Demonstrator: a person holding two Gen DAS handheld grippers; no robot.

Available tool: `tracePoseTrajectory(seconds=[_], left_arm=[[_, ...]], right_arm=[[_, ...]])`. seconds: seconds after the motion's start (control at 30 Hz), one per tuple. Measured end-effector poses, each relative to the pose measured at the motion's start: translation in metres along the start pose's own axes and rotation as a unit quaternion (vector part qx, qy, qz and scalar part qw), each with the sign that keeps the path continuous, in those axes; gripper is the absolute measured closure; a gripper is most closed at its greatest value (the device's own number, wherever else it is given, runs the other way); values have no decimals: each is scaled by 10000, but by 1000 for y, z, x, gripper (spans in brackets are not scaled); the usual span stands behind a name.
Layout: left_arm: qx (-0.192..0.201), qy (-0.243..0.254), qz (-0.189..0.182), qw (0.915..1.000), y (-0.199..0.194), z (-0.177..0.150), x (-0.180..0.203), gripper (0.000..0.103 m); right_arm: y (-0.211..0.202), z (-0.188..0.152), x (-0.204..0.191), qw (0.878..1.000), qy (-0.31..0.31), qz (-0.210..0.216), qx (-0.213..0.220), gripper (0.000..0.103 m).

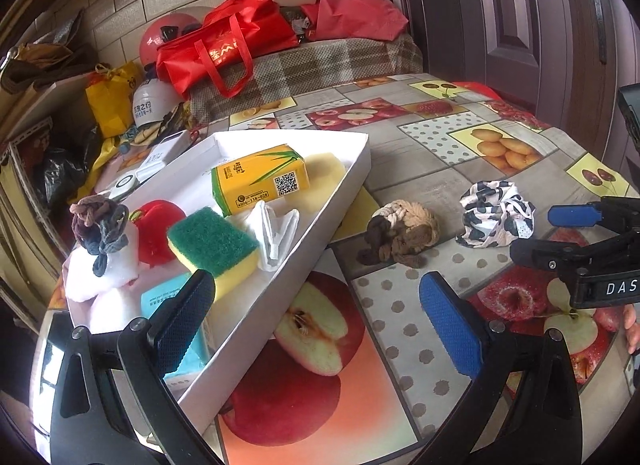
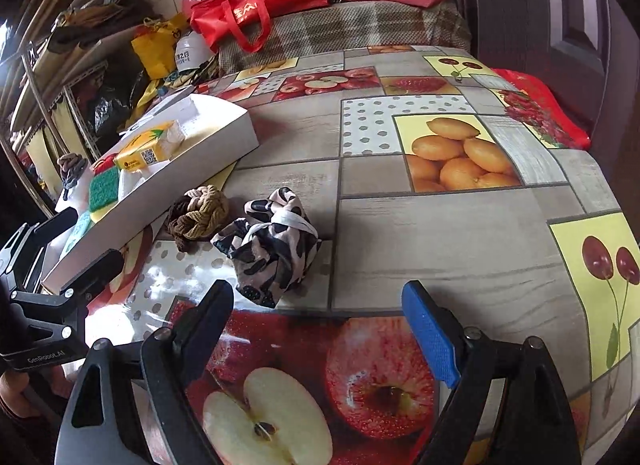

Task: Organize soft objects
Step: 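Move both open tools from the box toward the rope toy and patterned cloth, then grasp the black-and-white patterned cloth with the right tool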

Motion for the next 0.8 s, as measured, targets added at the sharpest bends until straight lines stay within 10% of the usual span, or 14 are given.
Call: tracePoseTrajectory(seconds=[0.37,0.43,0.5,0.8], left_arm=[[-179,-44,-129,9997,7,-3,0,0],[-238,-18,-177,9996,9,-4,3,0],[-309,46,-236,9992,12,-5,7,0],[-411,99,-442,9981,32,11,34,0]], right_arm=[[40,23,-17,9955,-794,-418,-309,17],[42,25,-18,9953,-830,-388,-315,25],[38,26,-21,9956,-868,-274,-236,57],[24,28,6,9999,-43,125,-15,62]])
Point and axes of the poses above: each gripper's, at about its wrist camera, not at the fingertips, and y roughly the way its jaws point, x to its right, z to its top, the point moved 10 cm from there along y, roughly the way its jaws point, and after that the axes turned 3 degrees about z, right-handed, at the moved point
